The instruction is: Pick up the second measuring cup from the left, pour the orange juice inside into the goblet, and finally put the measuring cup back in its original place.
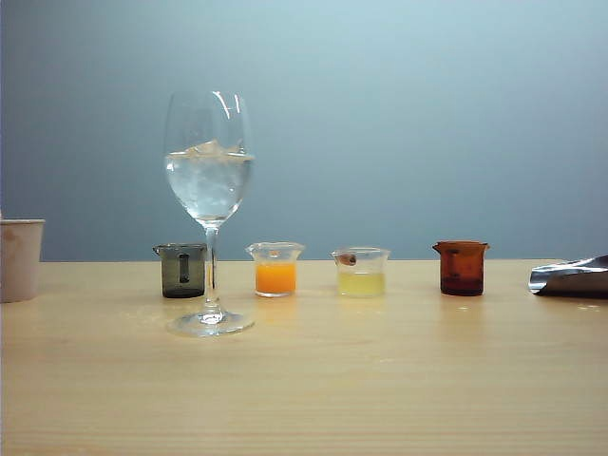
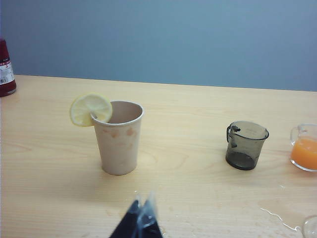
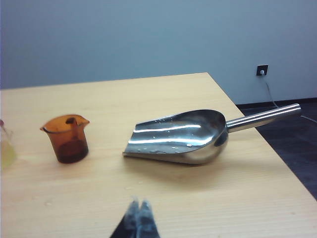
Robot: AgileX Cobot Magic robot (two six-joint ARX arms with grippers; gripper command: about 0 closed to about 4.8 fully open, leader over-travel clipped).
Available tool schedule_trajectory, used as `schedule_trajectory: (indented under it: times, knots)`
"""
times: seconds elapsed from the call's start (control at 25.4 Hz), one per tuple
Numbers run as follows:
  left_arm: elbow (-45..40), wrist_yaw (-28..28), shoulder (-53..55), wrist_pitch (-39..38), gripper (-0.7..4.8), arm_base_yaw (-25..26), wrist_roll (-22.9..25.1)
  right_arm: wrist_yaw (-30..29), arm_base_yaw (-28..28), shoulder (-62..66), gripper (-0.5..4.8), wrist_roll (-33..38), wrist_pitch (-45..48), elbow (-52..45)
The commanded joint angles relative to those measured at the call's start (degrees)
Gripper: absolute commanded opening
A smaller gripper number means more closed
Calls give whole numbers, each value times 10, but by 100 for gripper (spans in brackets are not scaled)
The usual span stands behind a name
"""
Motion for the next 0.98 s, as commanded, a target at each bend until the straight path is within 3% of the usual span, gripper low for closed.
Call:
schedule_trajectory:
  times: [0.04,0.35,0.43,0.63,0.79,0.98]
  knots:
    - [2,-3,0,5,-5,0,6,7,0,0,-1,-19,3,-2]
    - [3,-3,0,9,-5,0,0,-1,0,0,-1,-16,2,3]
    - [29,-2,0,2,-5,0,-29,-22,1,2,-2,1,-38,61]
    - [98,10,0,-95,-5,-1,-6,-39,1,55,-5,18,-93,175]
    - [170,13,6,-116,-5,-1,-9,-103,1,183,-5,18,-75,291]
    - [260,14,52,-163,-5,-1,-9,-141,2,258,-5,21,-20,334]
